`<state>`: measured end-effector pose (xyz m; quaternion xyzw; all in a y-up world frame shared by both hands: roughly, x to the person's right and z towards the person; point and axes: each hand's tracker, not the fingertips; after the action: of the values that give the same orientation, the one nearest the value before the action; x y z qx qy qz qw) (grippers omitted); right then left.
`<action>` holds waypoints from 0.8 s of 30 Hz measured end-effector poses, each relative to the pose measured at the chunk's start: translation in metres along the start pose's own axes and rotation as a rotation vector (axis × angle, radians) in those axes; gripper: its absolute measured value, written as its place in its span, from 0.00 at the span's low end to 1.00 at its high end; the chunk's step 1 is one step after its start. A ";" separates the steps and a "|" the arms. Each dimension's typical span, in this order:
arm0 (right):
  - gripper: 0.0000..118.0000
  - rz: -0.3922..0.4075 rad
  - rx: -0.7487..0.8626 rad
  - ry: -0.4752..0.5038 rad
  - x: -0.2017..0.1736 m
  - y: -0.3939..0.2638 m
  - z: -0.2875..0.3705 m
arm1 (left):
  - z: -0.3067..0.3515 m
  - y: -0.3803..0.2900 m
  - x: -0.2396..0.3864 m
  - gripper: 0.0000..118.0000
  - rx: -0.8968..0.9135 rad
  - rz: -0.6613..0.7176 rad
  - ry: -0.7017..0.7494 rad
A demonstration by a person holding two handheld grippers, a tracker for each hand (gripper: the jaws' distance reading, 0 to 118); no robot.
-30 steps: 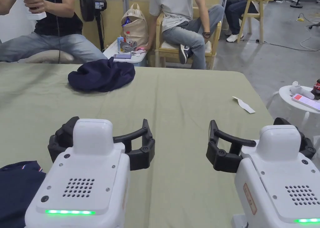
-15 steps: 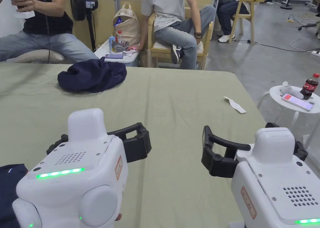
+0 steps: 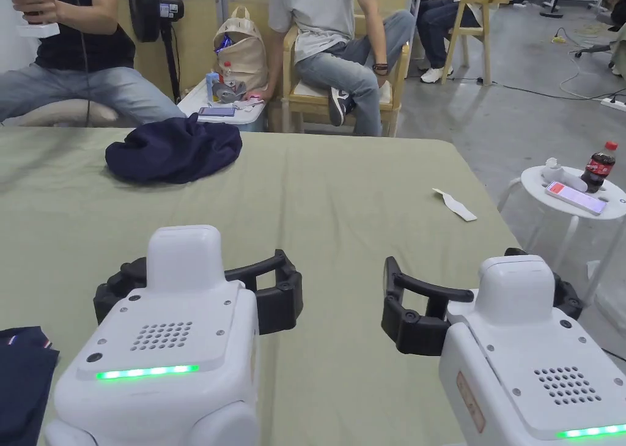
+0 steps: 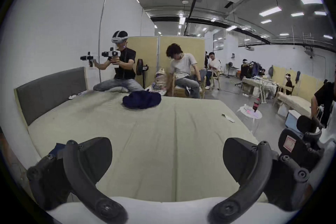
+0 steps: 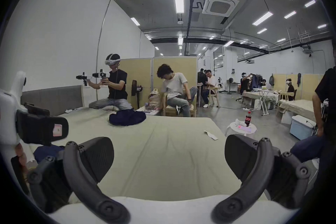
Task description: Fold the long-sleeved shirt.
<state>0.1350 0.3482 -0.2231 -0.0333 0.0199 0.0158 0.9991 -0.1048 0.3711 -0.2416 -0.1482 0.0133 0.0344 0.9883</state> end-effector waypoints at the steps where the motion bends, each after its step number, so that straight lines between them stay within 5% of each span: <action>1: 1.00 0.002 -0.001 -0.001 0.000 -0.001 0.000 | 0.001 -0.001 -0.003 1.00 0.021 0.037 0.006; 24: 1.00 -0.016 -0.028 -0.015 0.003 -0.008 -0.008 | 0.002 0.002 0.006 1.00 -0.004 -0.082 0.046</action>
<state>0.1377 0.3400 -0.2311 -0.0473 0.0119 0.0085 0.9988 -0.0990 0.3736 -0.2403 -0.1514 0.0300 -0.0094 0.9880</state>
